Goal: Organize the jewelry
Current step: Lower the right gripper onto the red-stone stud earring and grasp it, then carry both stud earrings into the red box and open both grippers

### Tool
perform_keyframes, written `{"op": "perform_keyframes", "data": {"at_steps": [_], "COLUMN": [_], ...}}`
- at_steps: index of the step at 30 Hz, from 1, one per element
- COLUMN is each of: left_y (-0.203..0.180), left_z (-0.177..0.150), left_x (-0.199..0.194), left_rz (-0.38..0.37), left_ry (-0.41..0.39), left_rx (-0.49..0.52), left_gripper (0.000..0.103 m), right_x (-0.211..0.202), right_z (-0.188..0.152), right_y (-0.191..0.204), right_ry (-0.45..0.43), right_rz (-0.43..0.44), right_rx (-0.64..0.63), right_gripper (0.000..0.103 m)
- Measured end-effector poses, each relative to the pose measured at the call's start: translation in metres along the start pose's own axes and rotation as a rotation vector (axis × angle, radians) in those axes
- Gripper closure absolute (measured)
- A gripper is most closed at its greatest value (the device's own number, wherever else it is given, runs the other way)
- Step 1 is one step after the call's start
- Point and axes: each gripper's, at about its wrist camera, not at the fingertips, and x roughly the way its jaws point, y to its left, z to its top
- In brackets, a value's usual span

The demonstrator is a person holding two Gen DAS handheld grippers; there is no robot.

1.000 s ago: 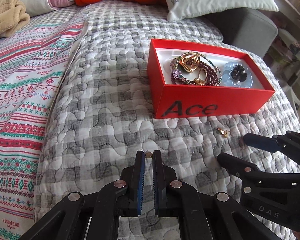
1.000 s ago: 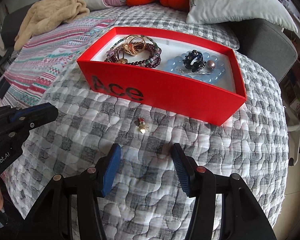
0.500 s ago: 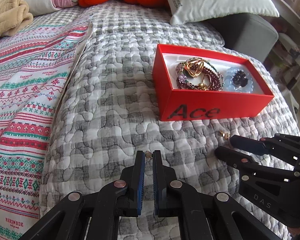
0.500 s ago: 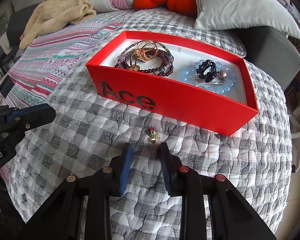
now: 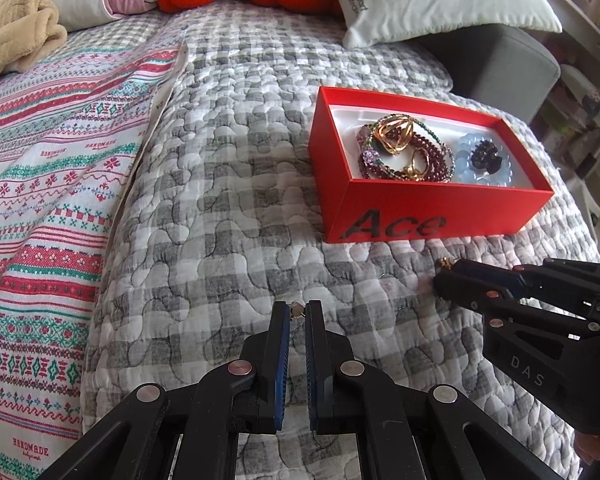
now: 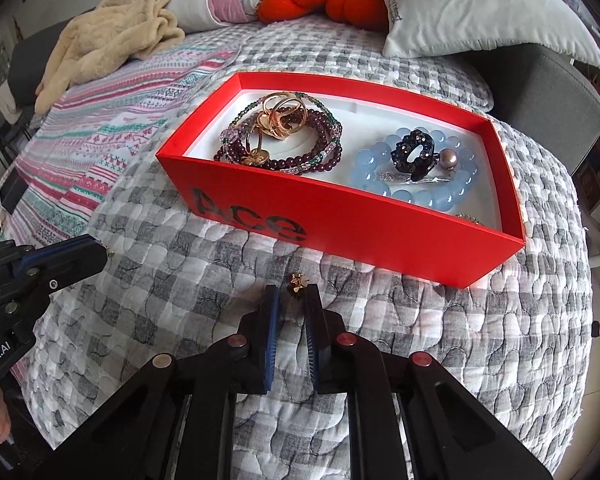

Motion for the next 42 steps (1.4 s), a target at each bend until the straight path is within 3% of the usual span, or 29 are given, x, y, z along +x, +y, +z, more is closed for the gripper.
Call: {"op": "perform_keyframes", "data": {"at_steps": [26, 29, 33, 42], "left_y": [-0.006, -0.006, -0.009, -0.012], "left_z": [0.001, 0.001, 0.003, 0.007], "left_x": [0.005, 0.005, 0.004, 0.0], "left_rz": [0.0, 0.0, -0.008, -0.028], "left_ry": [0.013, 0.012, 0.006, -0.012], "left_rx": [0.006, 0.003, 0.001, -0.021], "left_gripper": [0.101, 0.101, 0.101, 0.101], "right_x": [0.003, 0.004, 0.004, -0.012], "right_z": [0.002, 0.003, 0.004, 0.005], "right_y": [0.0, 0.001, 0.001, -0.01], "right_ry": [-0.014, -0.012, -0.004, -0.019], "right_rz": [-0.021, -0.03, -0.021, 0.033], "right_rx": [-0.019, -0.028, -0.017, 0.023], "right_gripper": [0.08, 0.082, 0.095, 0.096]}}
